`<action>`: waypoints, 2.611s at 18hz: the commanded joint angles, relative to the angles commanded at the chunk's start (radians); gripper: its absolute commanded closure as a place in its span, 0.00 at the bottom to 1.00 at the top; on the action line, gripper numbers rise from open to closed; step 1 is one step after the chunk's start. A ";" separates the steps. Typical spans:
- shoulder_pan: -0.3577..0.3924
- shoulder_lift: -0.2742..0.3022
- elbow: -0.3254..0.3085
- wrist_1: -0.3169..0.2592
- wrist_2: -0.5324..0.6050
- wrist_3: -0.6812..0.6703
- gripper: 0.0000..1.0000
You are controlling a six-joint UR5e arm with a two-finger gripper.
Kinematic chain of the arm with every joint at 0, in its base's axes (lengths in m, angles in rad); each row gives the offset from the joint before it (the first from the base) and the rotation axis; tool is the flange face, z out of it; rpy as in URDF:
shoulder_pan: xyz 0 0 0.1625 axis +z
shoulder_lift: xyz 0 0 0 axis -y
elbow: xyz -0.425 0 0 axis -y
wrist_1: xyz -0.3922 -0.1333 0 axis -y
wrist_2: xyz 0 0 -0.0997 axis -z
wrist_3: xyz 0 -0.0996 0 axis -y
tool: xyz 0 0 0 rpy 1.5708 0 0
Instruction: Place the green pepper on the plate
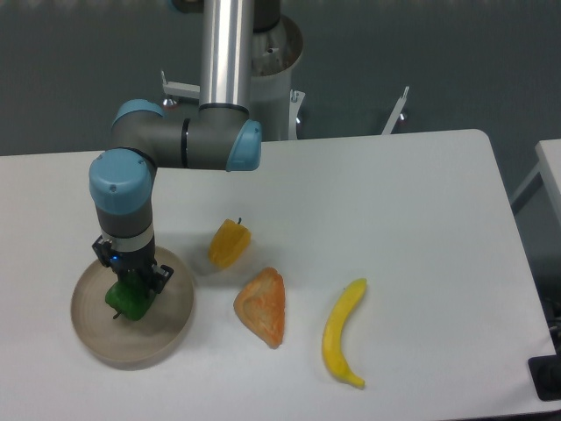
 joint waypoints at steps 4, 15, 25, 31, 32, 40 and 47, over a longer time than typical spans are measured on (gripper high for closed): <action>-0.005 -0.015 0.011 0.005 0.000 -0.103 0.52; -0.011 -0.026 0.005 0.008 0.002 -0.117 0.51; -0.011 -0.018 0.006 0.006 0.002 -0.111 0.03; -0.003 0.020 0.009 0.003 0.009 -0.106 0.00; 0.005 0.034 0.005 0.002 0.011 -0.103 0.00; 0.162 0.084 0.031 -0.009 0.052 0.073 0.00; 0.345 0.054 0.029 -0.006 0.074 0.421 0.00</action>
